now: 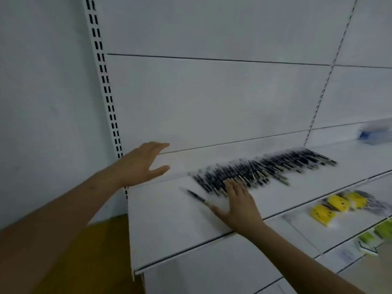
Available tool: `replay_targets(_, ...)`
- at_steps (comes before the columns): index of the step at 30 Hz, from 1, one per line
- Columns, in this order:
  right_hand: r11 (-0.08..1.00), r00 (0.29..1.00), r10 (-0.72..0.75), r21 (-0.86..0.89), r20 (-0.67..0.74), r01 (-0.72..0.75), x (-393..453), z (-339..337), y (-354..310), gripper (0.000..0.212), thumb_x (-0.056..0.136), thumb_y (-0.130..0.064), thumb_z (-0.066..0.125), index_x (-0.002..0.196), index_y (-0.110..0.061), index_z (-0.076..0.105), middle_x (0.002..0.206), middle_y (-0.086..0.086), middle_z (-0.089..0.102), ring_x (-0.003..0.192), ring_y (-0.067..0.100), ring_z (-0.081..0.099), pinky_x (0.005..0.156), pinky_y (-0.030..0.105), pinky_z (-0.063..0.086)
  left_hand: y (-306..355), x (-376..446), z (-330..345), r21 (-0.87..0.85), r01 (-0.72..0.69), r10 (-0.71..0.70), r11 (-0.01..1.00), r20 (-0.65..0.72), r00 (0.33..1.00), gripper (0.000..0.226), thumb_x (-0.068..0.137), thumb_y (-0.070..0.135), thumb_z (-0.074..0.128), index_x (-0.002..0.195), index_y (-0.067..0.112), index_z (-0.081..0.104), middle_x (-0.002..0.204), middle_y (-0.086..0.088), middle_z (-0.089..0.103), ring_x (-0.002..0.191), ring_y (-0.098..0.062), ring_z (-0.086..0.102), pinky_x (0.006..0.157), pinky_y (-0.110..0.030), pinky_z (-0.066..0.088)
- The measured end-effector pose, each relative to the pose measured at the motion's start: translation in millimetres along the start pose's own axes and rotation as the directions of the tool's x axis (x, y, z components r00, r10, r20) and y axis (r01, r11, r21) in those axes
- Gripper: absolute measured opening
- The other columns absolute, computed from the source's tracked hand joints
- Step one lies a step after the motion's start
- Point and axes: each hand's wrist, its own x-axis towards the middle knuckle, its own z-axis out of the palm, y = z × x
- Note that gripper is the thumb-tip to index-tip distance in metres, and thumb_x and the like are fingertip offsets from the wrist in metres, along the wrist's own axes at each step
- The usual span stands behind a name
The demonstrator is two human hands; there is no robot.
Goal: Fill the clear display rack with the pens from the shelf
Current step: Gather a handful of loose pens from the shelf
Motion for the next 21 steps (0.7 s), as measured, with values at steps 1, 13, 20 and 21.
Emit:
replay_targets(1,0.999,0.999,0.037,0.004,-0.015,-0.037,5.1,2.3,0.4,0.116,0.07,-0.092,0.017,0.158,-0.016,0.006,0.166,0.004,0.004,0.153,0.023,-0.001,0.124,0.039,0.009,-0.8,3.5,9.0,-0.011,-0.029,0.029,1.0,0.03,0.999,0.074,0.089,0.066,0.041,0.151,0.035,0.015,0.155,0.005,0.028,0.138,-0.009,0.029,0.115,-0.028,0.026)
replay_targets(13,0.985,0.976,0.162,-0.03,-0.146,-0.168,72.1,49.0,-10.1,0.111,0.072,-0.085,0.019,0.157,-0.018,-0.007,0.161,0.013,-0.023,0.147,0.028,-0.029,0.12,0.046,-0.015,-24.6,81.0,119.7,0.059,-0.338,0.306,0.939,0.299,0.904,0.086,0.089,0.064,0.047,0.152,0.038,-0.005,0.163,0.008,0.001,0.148,-0.007,0.007,0.12,-0.024,0.011)
replay_targets(20,0.954,0.944,0.297,0.008,-0.143,-0.298,77.6,48.9,-4.8,0.118,0.072,-0.087,0.039,0.153,-0.026,-0.022,0.155,0.016,-0.036,0.143,0.032,-0.035,0.118,0.052,-0.018,-26.1,129.7,144.3,0.155,-0.546,0.511,0.823,0.217,0.832,0.082,0.086,0.03,0.066,0.153,0.016,0.021,0.159,-0.009,0.024,0.143,-0.02,0.032,0.116,-0.028,0.021)
replay_targets(21,0.948,0.939,0.316,0.009,-0.135,-0.318,77.3,45.6,-2.4,0.12,0.071,-0.088,0.039,0.152,-0.027,-0.025,0.154,0.016,-0.038,0.142,0.034,-0.037,0.117,0.053,-0.02,-24.9,136.9,146.5,0.171,-0.576,0.537,0.799,0.225,0.813,0.085,0.081,0.025,0.07,0.152,0.014,0.024,0.157,-0.012,0.028,0.14,-0.023,0.037,0.115,-0.033,0.027)
